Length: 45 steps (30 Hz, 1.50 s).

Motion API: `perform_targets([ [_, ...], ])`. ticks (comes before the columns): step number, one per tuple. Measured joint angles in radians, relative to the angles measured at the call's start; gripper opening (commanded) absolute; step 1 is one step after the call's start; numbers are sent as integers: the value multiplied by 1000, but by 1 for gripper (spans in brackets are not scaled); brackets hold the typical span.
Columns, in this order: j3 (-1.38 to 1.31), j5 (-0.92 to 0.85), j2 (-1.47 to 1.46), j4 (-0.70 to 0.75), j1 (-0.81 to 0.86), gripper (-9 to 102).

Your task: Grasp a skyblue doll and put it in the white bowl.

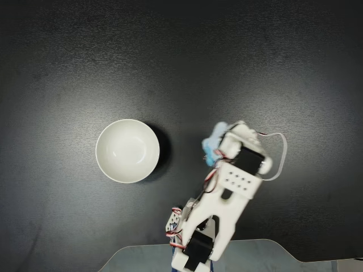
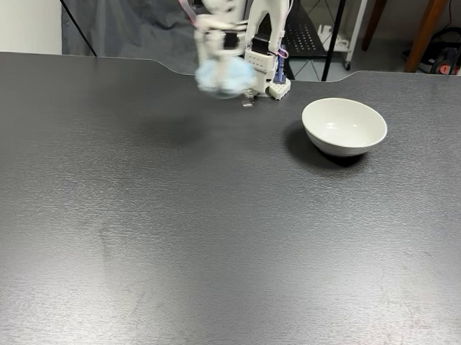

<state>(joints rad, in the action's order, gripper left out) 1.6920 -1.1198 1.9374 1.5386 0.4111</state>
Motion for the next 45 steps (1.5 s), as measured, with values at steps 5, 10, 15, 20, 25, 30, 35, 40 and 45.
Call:
perform_targets([
  [5,0,183,78,35,-304,-1],
  [10,0,330,104,41,-578,-1],
  [15,-14,428,106,41,-756,-1],
  [20,-14,520,106,41,-891,-1],
  [25,-14,604,106,41,-979,-1],
  [30,-14,650,106,41,-991,-1],
  [35,-14,655,106,41,-991,-1],
  [40,-14,655,106,35,-992,-1],
  [45,-14,655,106,-23,-992,6],
])
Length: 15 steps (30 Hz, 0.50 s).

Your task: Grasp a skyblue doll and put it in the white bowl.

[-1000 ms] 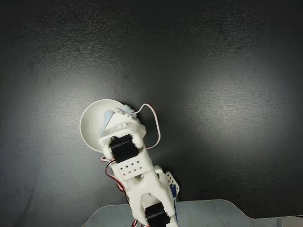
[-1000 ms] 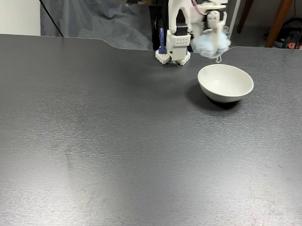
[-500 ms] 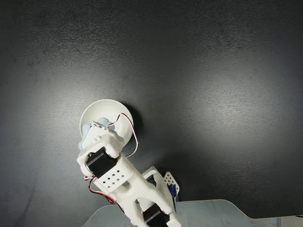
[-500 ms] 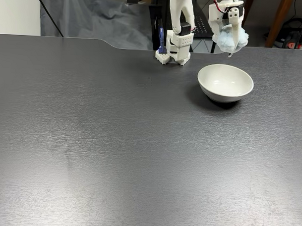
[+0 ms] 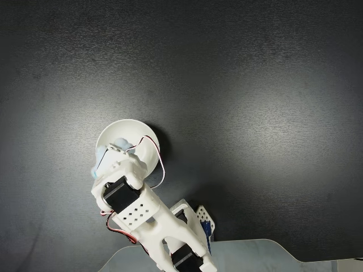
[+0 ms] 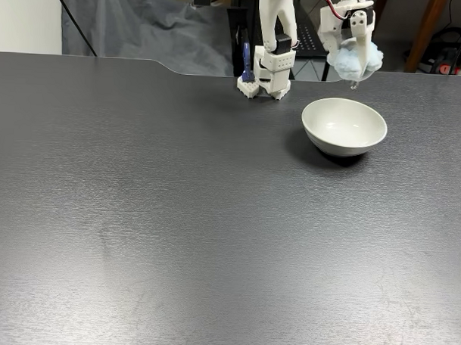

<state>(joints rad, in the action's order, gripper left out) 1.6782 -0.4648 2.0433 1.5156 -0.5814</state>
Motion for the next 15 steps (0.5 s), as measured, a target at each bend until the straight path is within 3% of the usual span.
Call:
perform_targets([
  [8,0,0,0,-12,0,31],
  [15,0,0,0,-12,0,35],
])
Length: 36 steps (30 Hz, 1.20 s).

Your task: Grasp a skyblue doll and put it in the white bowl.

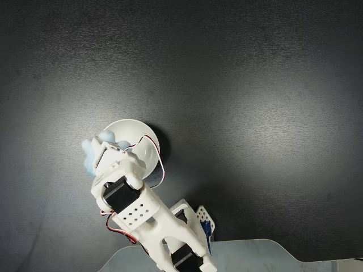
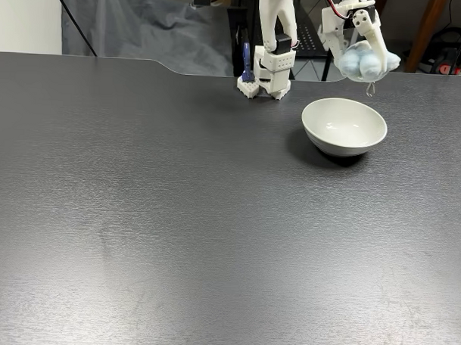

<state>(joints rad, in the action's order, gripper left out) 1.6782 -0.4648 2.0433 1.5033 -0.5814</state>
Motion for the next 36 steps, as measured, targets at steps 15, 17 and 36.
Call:
perform_targets([
  [15,-2,0,2,0,0,35],
  [17,-2,0,2,0,0,35],
  [36,-43,75,130,-175,623,21],
])
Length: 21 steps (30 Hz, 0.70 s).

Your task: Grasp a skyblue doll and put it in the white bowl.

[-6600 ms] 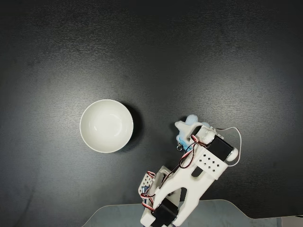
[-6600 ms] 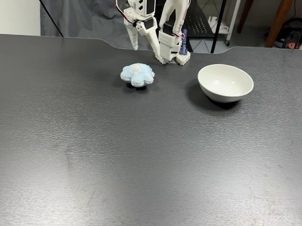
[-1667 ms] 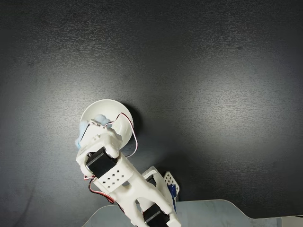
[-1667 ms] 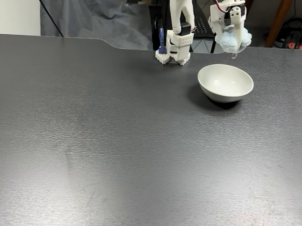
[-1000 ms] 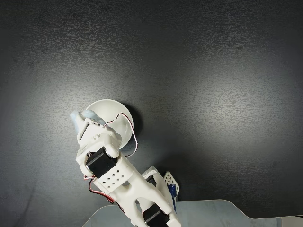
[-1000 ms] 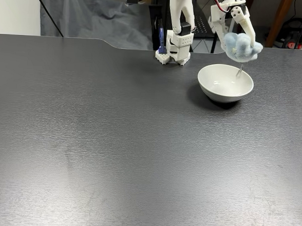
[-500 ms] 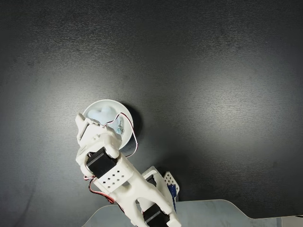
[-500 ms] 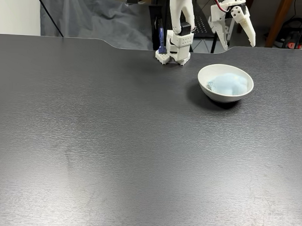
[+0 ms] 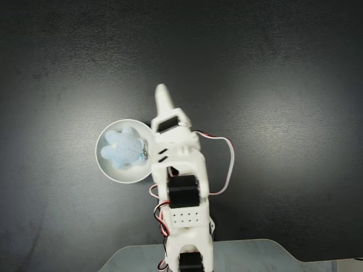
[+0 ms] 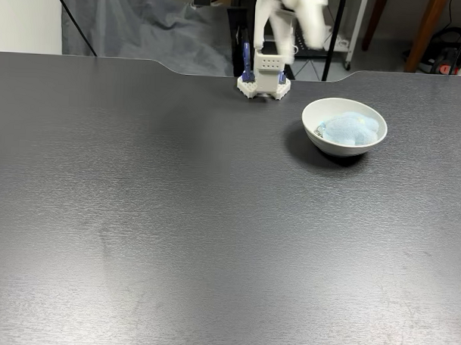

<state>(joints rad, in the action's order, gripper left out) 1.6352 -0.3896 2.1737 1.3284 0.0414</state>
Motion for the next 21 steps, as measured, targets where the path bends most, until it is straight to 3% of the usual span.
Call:
perform_targets([
  [3,0,66,28,0,37,-2],
  [4,0,86,38,0,40,-4],
  [11,8,121,110,0,34,11],
  [17,173,133,305,-26,35,9],
  [21,341,146,560,-94,-12,-2],
])
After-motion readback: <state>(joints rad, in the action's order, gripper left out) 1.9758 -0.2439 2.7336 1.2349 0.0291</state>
